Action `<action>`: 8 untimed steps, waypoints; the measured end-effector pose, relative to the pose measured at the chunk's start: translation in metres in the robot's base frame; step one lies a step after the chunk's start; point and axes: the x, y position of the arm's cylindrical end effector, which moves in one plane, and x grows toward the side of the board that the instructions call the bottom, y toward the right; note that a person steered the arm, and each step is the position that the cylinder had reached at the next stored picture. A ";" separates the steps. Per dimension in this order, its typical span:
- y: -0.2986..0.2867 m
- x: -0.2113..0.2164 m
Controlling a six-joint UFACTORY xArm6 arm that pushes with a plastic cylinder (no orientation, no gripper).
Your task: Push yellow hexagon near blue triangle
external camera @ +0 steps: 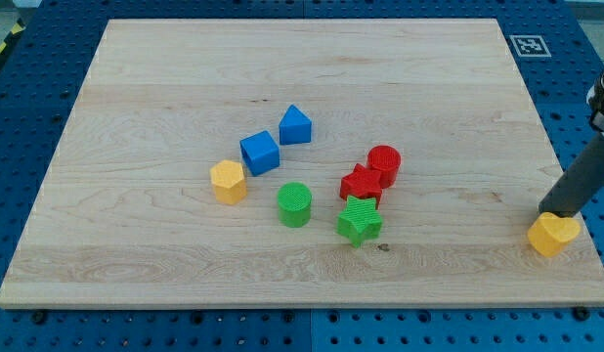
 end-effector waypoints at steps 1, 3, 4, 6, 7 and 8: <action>0.000 -0.002; -0.031 -0.076; -0.094 -0.149; -0.318 -0.199; -0.411 -0.165; -0.441 -0.116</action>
